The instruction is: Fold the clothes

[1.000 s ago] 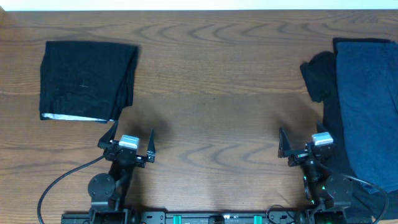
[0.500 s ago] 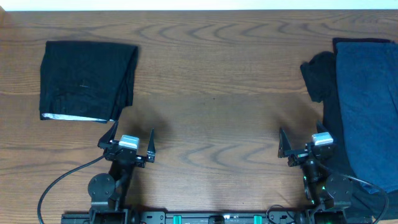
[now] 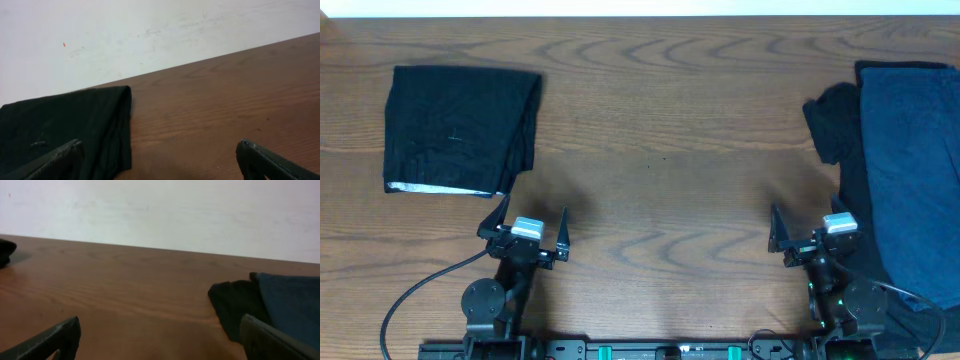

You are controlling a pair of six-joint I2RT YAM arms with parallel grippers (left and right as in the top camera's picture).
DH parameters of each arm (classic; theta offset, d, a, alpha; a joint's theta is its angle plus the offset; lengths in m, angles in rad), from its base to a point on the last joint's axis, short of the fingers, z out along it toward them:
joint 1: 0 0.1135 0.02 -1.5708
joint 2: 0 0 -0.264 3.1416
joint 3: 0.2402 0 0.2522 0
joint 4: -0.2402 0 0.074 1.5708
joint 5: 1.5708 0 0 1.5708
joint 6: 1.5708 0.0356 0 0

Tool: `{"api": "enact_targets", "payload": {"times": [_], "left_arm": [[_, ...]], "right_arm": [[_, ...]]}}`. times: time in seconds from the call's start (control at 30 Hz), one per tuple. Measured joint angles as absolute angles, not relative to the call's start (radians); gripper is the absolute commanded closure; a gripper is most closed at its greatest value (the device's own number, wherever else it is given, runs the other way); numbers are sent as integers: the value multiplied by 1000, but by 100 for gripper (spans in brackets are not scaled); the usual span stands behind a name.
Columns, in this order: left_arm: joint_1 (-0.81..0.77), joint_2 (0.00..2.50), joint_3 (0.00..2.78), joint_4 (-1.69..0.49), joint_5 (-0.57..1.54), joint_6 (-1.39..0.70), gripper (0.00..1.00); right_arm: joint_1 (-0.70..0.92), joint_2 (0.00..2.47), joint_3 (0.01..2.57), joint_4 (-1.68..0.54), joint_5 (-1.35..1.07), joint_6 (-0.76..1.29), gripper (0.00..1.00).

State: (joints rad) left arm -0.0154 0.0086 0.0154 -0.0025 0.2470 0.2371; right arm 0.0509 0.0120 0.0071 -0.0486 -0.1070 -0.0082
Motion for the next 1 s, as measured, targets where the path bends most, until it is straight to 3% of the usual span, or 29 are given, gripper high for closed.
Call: {"api": "enact_targets", "payload": {"times": [0.33,0.63,1.0], "left_arm": [[-15,9,15,-2,247,237,2],[-15,10,15,-3,247,237,2],[-15,10,17,-6,245,237,2]], "right_arm": [[51,13,38,-102,-107,50,1],[51,31,316,-174,-47,95,1],[51,496,788,-328,42,104,1]]}}
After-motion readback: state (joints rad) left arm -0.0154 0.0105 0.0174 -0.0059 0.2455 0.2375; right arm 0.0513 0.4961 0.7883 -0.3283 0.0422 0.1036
